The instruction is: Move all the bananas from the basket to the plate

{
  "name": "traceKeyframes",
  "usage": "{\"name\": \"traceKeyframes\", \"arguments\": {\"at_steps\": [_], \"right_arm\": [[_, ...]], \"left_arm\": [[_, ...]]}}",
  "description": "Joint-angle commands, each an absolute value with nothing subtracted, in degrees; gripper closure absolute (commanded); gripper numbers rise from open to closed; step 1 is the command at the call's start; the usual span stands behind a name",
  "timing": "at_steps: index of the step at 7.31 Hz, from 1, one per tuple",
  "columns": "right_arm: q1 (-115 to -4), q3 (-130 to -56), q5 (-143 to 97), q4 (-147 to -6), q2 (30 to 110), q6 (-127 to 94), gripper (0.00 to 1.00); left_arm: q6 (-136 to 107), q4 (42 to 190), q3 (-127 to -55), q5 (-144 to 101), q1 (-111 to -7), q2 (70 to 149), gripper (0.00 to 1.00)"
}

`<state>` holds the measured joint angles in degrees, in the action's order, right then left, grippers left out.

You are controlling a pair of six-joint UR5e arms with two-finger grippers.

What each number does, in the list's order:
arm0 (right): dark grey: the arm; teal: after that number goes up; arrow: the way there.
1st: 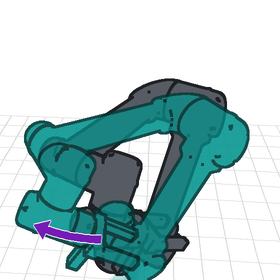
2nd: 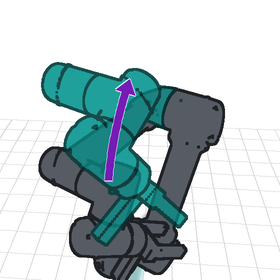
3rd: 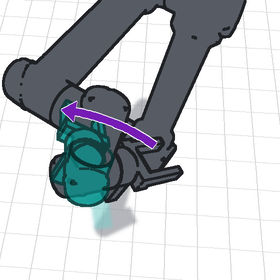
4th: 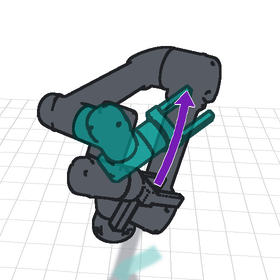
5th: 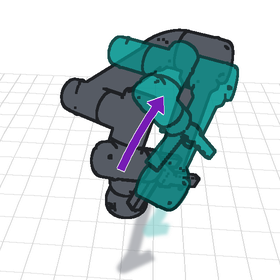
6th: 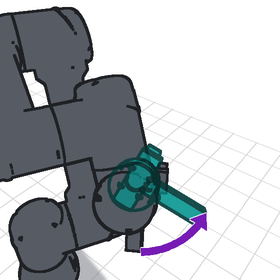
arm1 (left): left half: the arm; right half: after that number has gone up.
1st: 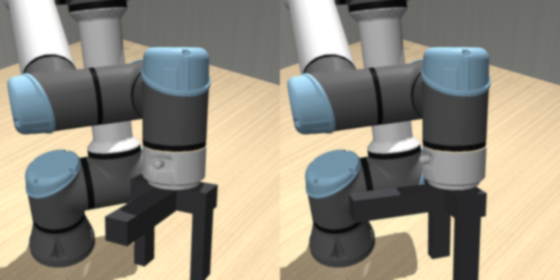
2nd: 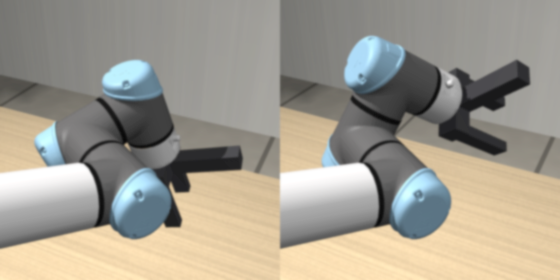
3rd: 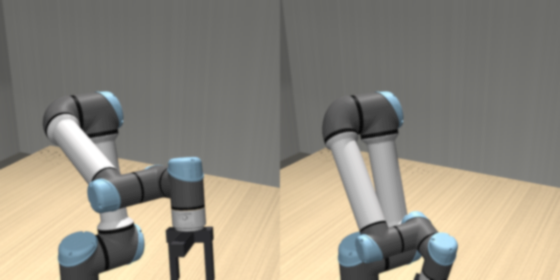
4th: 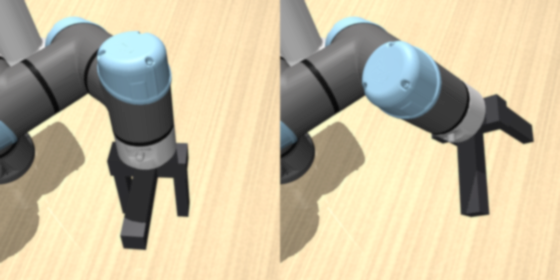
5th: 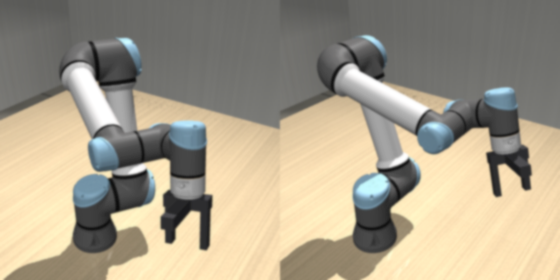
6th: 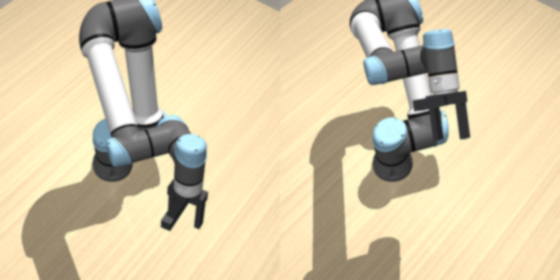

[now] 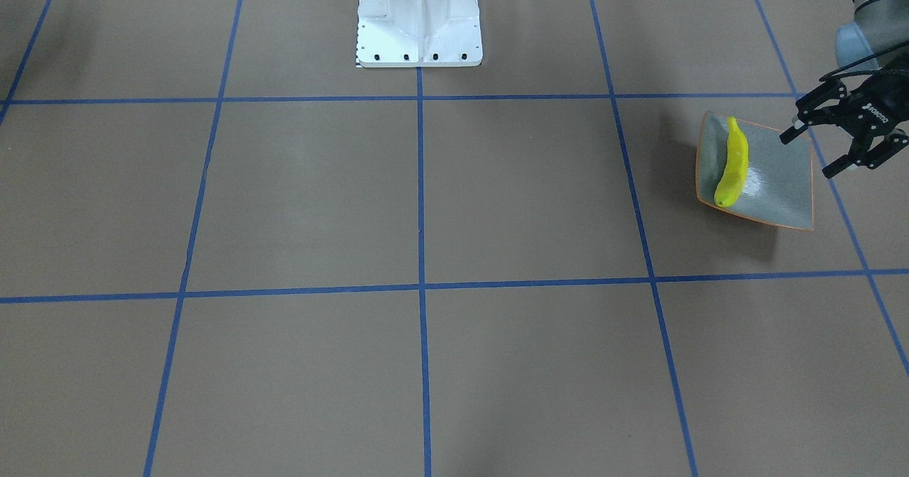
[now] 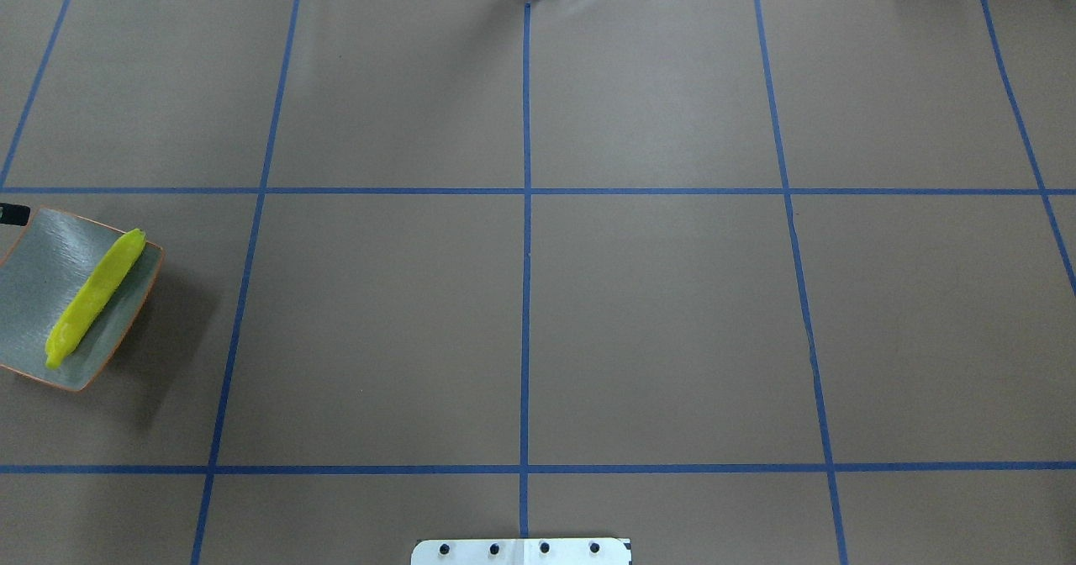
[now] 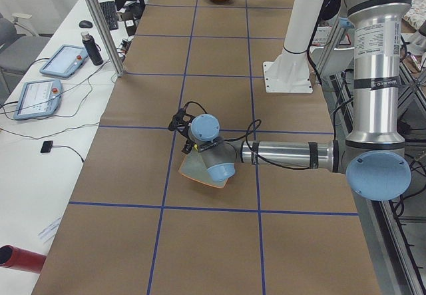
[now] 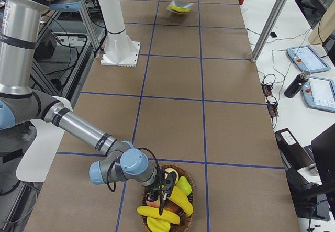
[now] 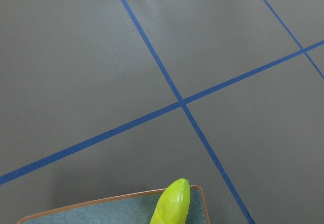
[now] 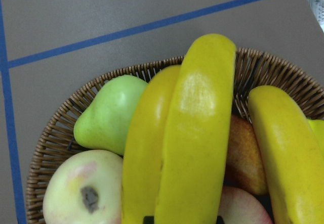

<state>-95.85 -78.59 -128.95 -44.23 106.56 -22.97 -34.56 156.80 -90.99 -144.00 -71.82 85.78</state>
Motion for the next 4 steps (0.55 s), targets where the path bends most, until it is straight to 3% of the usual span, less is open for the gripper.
{"name": "traceKeyframes", "arguments": {"at_steps": [1, 4], "right_arm": [[-100.61, -79.45, -127.53, -44.73, 105.91, -15.95, 1.00], [-99.17, -91.89, -129.11, -49.10, 104.43, -14.41, 1.00]], "left_arm": [[-34.98, 156.88, -90.79, -143.79, -71.81, 85.87, 0.00], [-36.46, 156.71, -90.35, -143.88, -71.72, 86.22, 0.00]]}}
